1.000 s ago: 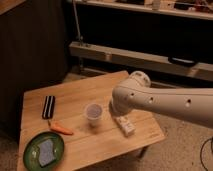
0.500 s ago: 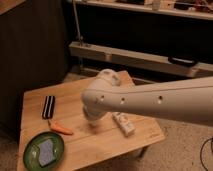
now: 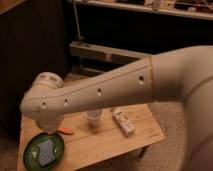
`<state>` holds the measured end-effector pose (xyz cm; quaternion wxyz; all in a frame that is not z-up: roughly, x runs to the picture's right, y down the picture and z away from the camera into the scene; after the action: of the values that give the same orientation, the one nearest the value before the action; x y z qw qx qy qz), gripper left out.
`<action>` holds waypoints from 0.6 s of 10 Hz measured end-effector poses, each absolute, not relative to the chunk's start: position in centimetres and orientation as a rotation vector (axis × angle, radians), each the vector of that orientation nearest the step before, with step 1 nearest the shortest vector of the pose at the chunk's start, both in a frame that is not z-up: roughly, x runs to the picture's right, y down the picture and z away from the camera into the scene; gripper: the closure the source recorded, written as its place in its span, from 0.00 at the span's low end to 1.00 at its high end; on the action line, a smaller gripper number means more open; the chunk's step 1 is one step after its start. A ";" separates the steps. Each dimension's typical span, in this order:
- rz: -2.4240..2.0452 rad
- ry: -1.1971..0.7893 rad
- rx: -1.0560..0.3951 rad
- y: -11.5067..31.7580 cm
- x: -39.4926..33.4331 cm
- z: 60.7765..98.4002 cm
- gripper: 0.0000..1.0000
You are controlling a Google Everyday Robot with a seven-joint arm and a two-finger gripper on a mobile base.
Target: Push the ceramic bowl across the table
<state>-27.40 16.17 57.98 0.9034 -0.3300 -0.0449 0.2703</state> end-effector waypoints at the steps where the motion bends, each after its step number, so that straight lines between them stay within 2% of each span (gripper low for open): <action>1: 0.513 -0.113 -0.707 16.6 -29.0 57.7 0.96; 6: 0.504 -0.114 -0.714 16.8 -29.4 57.6 0.96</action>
<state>-29.36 16.77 57.56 0.9046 -0.3454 -0.0552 0.2437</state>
